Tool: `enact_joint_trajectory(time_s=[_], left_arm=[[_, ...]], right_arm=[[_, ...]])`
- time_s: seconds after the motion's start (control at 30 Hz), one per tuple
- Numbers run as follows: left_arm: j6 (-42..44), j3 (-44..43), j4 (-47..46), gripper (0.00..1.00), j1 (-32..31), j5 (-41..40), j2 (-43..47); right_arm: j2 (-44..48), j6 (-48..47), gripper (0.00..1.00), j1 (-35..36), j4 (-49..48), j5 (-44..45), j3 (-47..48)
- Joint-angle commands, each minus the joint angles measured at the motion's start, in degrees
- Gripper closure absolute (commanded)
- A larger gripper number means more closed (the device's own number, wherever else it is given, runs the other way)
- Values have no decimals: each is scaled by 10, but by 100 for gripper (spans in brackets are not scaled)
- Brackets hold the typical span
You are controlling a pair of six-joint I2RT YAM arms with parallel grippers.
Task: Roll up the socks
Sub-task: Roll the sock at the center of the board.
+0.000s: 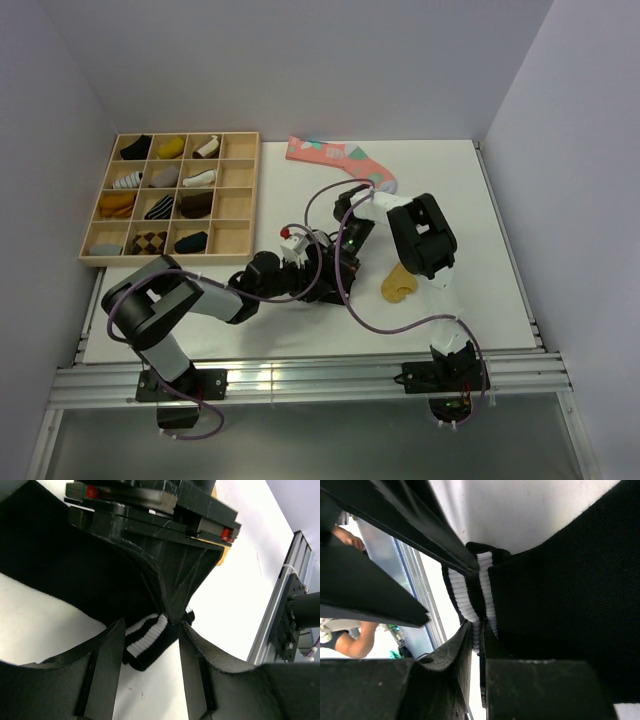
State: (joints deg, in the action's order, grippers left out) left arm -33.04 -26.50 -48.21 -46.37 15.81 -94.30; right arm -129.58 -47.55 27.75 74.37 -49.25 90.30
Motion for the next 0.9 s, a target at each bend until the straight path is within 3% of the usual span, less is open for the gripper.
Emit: enact_joint_trajectory(time_s=[0.0,0.87], left_arm=[[18,-19,-45,48,-5,26,-26],[-10,-10,-65,53,-13,39,-76]], right_arm=[[-20,-4,96,-7,-9,32,19],[-22,31,96,-23,-29,36,18]])
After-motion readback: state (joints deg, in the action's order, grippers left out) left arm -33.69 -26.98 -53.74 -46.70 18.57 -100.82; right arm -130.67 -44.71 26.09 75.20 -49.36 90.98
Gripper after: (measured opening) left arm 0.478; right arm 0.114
